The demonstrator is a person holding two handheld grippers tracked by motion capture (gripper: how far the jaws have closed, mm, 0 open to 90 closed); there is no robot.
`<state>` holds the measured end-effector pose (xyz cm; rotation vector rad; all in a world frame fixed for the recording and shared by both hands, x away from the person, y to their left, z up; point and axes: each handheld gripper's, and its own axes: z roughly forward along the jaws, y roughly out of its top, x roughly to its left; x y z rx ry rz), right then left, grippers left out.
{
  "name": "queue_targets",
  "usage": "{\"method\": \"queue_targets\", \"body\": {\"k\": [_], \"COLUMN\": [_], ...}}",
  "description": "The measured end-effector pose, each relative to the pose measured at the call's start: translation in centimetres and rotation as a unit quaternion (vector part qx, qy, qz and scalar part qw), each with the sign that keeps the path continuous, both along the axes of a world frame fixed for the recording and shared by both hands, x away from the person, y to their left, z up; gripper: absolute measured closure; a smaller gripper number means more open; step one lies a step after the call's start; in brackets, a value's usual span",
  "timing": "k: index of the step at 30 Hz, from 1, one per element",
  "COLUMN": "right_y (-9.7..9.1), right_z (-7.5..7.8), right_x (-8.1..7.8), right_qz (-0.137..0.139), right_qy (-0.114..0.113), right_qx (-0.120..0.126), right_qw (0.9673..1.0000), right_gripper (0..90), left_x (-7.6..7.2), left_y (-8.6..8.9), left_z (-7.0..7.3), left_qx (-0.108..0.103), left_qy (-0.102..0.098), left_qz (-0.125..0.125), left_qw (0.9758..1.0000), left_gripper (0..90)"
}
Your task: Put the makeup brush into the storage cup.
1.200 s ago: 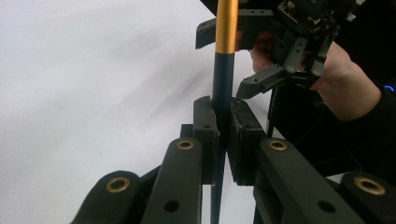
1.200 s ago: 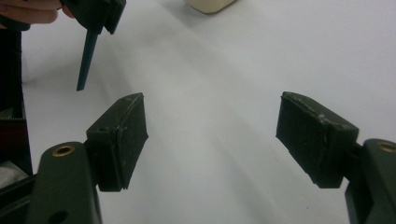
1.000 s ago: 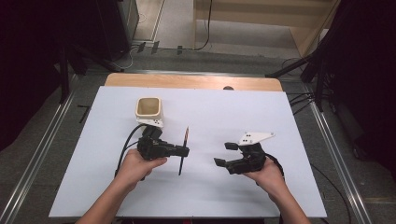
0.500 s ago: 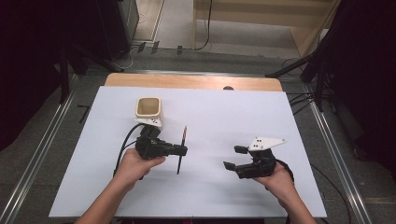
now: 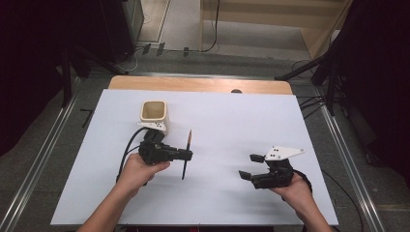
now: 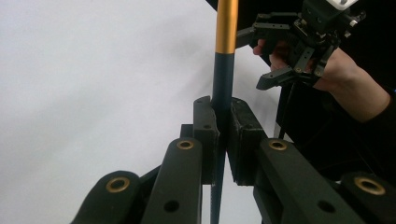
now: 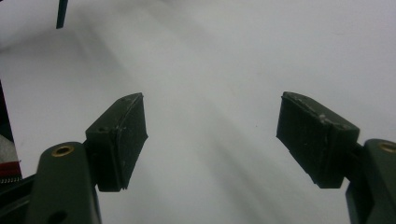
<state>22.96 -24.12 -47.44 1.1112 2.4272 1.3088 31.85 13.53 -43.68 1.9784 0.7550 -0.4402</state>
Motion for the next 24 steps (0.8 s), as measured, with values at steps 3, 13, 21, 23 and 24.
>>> {"method": "queue_targets", "body": {"k": [3, 13, 21, 23, 24], "right_y": [-0.6, -1.1, -1.0, -1.0, -1.0], "right_z": [-0.1, -0.3, -0.4, -0.4, -0.4], "right_x": [-0.3, -0.4, -0.4, -0.4, -0.4], "right_qz": [-0.005, -0.010, -0.010, -0.009, -0.009], "right_qy": [0.000, 0.000, -0.001, 0.000, 0.000], "right_qx": [-0.004, -0.006, -0.004, -0.004, -0.004], "right_qw": [1.0000, 0.9999, 0.9999, 0.9999, 0.9999], "right_gripper": [25.1, 25.1, 25.1, 25.1, 25.1], "left_x": [0.0, 0.1, 0.4, 0.5, 0.5], "left_y": [0.1, 0.6, 1.8, 2.0, 2.1], "left_z": [0.1, 0.6, 1.8, 2.1, 2.2], "left_qx": [0.000, 0.009, 0.011, 0.011, 0.011], "left_qy": [-0.001, -0.014, -0.034, -0.038, -0.040], "left_qz": [0.004, 0.021, 0.054, 0.057, 0.060], "left_qw": [1.0000, 0.9996, 0.9979, 0.9975, 0.9973], "left_gripper": [83.7, 83.7, 83.7, 83.7, 83.7]}}
